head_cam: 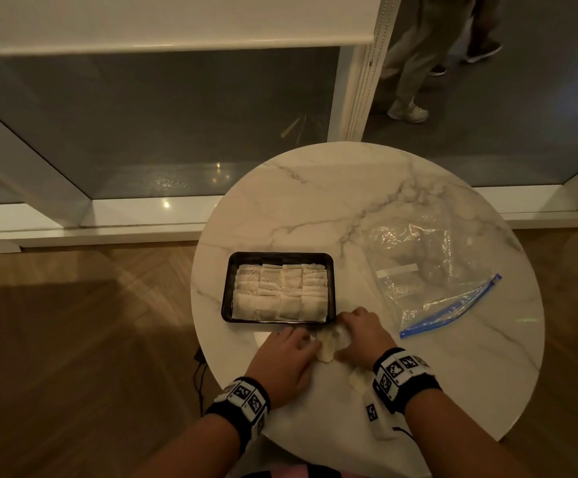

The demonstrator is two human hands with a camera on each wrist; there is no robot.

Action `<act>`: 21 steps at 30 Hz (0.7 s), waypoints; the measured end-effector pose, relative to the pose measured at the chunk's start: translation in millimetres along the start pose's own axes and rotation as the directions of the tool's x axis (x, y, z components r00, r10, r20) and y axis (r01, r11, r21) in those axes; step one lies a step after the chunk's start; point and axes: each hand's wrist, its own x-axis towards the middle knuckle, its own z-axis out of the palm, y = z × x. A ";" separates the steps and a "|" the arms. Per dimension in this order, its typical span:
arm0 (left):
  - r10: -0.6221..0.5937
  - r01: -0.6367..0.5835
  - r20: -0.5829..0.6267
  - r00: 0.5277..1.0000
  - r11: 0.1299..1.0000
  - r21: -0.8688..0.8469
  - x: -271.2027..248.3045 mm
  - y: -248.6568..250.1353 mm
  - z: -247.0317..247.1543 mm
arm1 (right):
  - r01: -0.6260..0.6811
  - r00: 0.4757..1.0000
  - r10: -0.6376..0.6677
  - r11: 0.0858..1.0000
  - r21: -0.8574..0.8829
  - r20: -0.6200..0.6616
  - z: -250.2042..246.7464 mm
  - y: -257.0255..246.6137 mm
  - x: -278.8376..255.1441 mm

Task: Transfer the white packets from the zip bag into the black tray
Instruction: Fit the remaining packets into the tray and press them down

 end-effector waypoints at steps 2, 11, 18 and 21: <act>-0.005 0.001 0.085 0.996 0.999 0.052 -0.1 6.8 5.1 | 0.026 0.999 -0.027 0.999 -0.034 -0.020 3.4 -0.9 -1.2; -0.059 0.036 0.210 0.976 0.993 0.108 -1.5 14.1 11.9 | 0.055 0.998 -0.055 0.998 -0.009 0.013 6.6 2.4 -1.3; -0.068 0.047 0.192 0.979 0.992 0.116 -6.7 12.0 16.8 | 0.039 0.999 -0.033 0.972 0.231 -0.031 -4.2 13.5 -8.2; -0.069 0.051 0.175 0.982 0.993 0.109 -9.3 11.3 17.6 | 0.043 0.996 -0.019 0.960 0.275 -0.090 -13.8 19.0 -11.0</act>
